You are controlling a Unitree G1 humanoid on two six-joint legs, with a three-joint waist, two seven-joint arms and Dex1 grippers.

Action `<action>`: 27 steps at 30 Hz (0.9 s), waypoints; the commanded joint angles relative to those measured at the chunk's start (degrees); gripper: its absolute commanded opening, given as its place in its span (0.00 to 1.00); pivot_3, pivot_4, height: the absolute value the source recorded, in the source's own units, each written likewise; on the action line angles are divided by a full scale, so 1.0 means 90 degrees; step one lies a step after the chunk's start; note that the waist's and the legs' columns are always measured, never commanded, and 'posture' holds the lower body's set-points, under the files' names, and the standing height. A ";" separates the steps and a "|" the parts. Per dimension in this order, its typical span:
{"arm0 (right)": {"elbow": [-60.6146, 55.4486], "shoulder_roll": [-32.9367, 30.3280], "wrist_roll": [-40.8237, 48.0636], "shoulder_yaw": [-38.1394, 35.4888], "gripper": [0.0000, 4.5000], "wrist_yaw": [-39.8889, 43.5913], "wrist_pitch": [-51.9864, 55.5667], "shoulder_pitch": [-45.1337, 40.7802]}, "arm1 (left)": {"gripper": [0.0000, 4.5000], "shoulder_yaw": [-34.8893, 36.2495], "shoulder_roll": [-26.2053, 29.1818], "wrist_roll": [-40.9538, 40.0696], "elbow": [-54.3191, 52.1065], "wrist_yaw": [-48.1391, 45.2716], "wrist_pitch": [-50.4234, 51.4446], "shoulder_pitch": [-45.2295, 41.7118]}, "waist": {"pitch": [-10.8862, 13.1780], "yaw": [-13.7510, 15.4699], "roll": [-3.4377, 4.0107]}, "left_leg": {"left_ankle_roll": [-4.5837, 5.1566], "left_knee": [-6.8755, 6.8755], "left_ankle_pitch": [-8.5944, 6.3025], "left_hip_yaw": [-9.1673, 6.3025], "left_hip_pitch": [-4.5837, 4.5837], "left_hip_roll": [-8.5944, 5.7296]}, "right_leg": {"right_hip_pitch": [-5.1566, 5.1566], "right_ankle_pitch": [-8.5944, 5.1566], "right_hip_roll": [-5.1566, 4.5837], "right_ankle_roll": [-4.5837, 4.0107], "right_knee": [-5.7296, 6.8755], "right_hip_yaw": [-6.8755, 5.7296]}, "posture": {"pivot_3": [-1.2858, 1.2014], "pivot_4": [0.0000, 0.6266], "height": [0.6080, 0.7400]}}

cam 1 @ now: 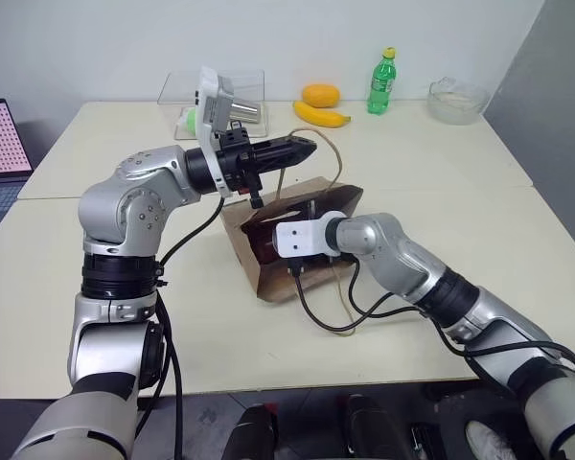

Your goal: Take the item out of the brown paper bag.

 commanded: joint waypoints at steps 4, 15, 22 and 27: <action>0.0921 0.0434 -0.0506 -0.0057 0.99 0.0051 -0.0306 -0.0231 | 0.00 0.0119 0.0077 -0.0026 -0.0186 0.0025 -0.0152 -0.0001 | 0.0000 -0.0024 0.0000 | -0.0001 0.0000 0.0000 0.0000 0.0000 -0.0001 | 0.0000 0.0000 0.0000 0.0000 0.0000 0.0001 | 0.52 0.24 1.00; 0.1077 0.0601 -0.0498 -0.0512 0.71 0.0102 -0.0738 -0.0162 | 0.00 0.0087 0.0076 0.0233 0.0059 0.0107 -0.0473 0.0034 | 0.0000 -0.0064 0.0000 | 0.0001 0.0001 0.0000 -0.0001 0.0005 -0.0001 | 0.0003 0.0001 0.0000 -0.0001 0.0006 0.0001 | 0.52 0.24 1.00; -0.0462 0.0234 -0.0047 -0.1073 0.71 0.0989 -0.0458 0.0167 | 0.00 -0.0002 -0.0148 0.0924 0.0690 0.0604 -0.1301 -0.0250 | 0.0001 -0.0069 0.0002 | -0.0001 -0.0001 0.0000 -0.0001 -0.0001 -0.0001 | -0.0003 0.0001 0.0000 -0.0001 0.0002 0.0001 | 0.52 0.24 1.00; -0.1486 -0.0039 0.0700 -0.1592 0.71 0.1767 -0.0003 0.0429 | 0.00 -0.0032 -0.0288 0.1311 0.1103 0.0819 -0.1815 -0.0434 | 0.0001 -0.0065 0.0002 | 0.0002 -0.0001 -0.0001 -0.0003 -0.0002 -0.0003 | -0.0002 0.0001 -0.0001 -0.0001 0.0001 -0.0001 | 0.52 0.24 1.00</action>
